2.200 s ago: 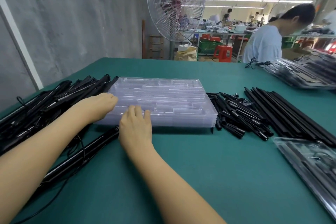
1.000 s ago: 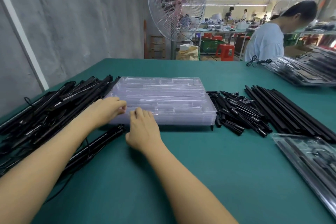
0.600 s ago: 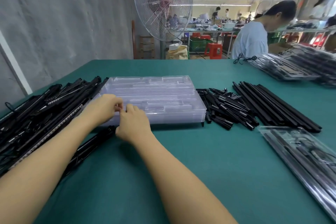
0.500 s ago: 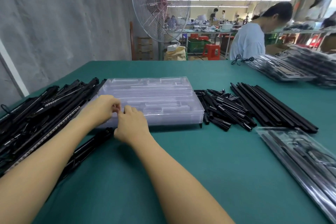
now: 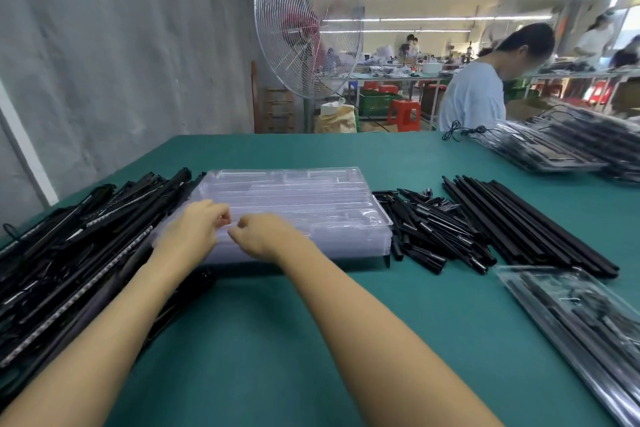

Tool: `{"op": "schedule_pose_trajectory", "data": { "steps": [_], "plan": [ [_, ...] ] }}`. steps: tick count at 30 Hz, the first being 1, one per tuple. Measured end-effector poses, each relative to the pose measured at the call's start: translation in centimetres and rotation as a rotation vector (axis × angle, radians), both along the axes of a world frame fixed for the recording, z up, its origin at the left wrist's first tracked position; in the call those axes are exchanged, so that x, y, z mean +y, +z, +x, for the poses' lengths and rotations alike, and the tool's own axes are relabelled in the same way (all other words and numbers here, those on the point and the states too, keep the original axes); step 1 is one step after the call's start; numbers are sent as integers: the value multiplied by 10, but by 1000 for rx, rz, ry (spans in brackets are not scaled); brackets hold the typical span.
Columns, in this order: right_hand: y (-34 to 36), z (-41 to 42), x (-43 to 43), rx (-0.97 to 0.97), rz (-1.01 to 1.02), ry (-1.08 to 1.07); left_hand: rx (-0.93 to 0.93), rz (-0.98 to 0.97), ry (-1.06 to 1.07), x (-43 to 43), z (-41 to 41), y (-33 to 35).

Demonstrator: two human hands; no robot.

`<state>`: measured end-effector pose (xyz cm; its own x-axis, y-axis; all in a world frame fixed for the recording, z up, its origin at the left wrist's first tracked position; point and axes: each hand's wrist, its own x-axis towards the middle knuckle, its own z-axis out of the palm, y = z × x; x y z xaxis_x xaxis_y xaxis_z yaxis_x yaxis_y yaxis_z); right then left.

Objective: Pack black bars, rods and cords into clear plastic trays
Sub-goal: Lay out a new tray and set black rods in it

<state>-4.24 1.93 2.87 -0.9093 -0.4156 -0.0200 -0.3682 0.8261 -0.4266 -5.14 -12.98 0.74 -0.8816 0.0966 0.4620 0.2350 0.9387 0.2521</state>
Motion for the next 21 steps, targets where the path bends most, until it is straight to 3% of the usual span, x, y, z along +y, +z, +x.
{"op": "schedule_pose_trajectory", "data": {
  "steps": [10, 21],
  "plan": [
    [-23, 10, 32, 297, 101, -95, -39, 143, -19, -10, 0, 9],
    [-34, 12, 59, 282, 50, -214, -119, 189, 57, -5, -7, 28]
  ]
}}
